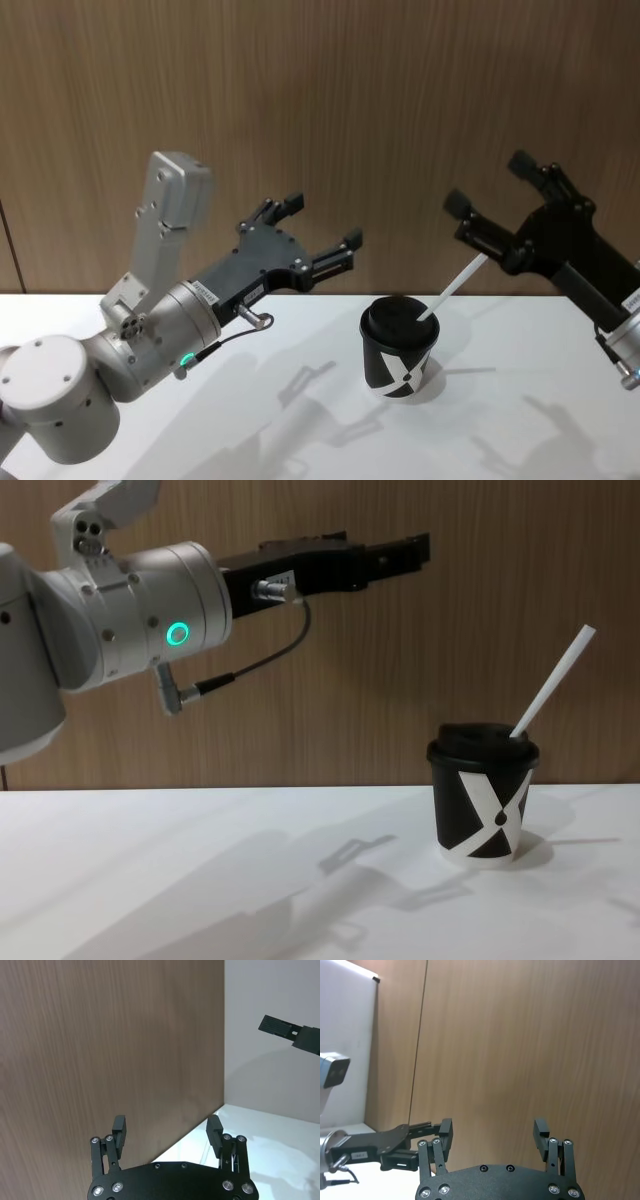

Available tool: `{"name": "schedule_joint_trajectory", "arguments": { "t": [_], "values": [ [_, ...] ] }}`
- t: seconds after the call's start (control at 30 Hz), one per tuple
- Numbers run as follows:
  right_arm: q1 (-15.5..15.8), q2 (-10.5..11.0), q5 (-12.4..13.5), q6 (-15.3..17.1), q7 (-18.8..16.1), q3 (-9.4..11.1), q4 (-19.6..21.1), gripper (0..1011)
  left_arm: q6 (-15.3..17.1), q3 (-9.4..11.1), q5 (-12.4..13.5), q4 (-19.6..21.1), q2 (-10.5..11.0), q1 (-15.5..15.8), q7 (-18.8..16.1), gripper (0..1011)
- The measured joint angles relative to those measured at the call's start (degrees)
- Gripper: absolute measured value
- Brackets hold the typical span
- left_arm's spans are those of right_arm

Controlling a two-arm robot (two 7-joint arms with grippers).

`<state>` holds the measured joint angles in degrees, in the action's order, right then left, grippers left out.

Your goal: Pick up the straw with one hand, pass it to the other hand, and insert it into the cup.

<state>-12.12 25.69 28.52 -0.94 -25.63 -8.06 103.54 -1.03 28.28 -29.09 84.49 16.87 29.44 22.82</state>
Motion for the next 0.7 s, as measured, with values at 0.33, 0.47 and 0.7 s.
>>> {"name": "schedule_joint_trajectory", "arguments": {
  "t": [0.33, 0.47, 0.7],
  "values": [
    [-0.2, -0.3, 1.6, 1.7, 1.1, 0.0, 0.7, 1001, -2.2, -1.1, 0.1, 0.5, -0.8, -1.6, -0.6, 1003],
    [-0.2, -0.2, 2.1, 2.0, 1.2, -0.1, 0.8, 1001, -2.8, -1.4, 0.2, 0.6, -1.1, -2.0, -0.6, 1003],
    [-0.2, -0.1, 2.7, 2.5, 1.2, -0.2, 1.0, 1001, -3.3, -1.8, 0.2, 0.8, -1.4, -2.4, -0.7, 1003]
  ]
}}
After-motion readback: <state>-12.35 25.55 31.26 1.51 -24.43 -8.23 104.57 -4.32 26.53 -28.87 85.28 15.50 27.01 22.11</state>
